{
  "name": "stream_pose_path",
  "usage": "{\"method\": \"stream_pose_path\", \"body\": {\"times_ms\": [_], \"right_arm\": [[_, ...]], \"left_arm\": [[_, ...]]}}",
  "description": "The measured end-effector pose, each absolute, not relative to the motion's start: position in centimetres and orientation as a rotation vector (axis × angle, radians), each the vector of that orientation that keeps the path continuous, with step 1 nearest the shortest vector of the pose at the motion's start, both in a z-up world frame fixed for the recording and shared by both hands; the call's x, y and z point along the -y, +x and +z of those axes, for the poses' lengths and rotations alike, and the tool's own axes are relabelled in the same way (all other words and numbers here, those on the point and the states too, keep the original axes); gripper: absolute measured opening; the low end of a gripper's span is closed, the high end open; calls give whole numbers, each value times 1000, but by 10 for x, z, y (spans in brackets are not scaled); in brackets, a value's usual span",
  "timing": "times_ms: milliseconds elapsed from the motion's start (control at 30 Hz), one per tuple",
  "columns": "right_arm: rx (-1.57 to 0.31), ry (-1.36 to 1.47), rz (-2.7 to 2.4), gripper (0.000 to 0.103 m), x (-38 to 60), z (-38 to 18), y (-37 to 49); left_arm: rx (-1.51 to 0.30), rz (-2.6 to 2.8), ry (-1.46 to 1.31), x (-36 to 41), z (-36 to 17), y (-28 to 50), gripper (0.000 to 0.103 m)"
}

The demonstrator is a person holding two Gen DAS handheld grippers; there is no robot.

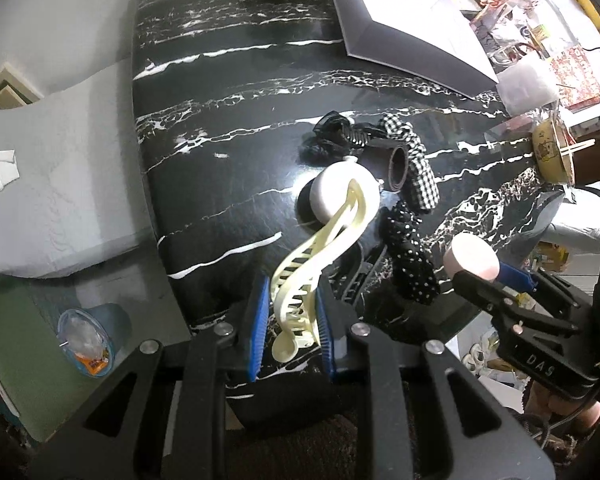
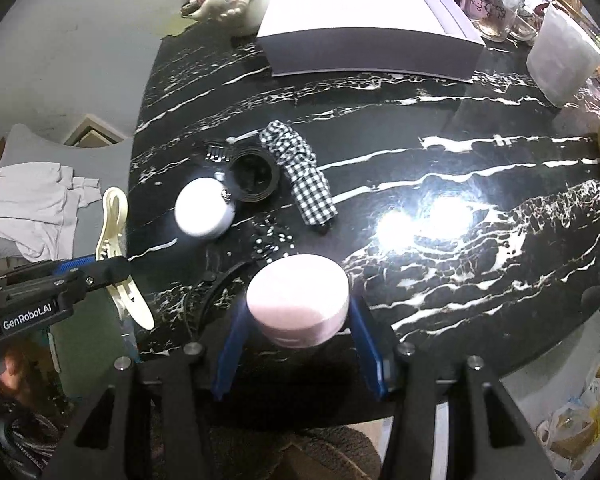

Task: Organize objects
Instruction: 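Carry the claw clip and pink compact with both tools into the lavender box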

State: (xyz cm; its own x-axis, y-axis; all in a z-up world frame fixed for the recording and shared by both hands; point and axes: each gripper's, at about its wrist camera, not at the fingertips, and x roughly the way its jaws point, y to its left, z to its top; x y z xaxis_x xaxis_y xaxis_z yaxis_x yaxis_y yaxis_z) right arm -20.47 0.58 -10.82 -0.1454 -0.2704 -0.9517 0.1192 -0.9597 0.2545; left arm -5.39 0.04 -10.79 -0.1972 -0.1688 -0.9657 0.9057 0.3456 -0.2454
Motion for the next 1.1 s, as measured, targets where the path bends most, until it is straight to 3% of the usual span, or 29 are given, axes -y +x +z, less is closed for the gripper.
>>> {"method": "stream_pose_path", "body": {"times_ms": [1100], "right_arm": [[90, 1787, -2162, 52, -96, -72, -265]], "left_arm": [[-1477, -951, 455, 95, -71, -124, 21]]}}
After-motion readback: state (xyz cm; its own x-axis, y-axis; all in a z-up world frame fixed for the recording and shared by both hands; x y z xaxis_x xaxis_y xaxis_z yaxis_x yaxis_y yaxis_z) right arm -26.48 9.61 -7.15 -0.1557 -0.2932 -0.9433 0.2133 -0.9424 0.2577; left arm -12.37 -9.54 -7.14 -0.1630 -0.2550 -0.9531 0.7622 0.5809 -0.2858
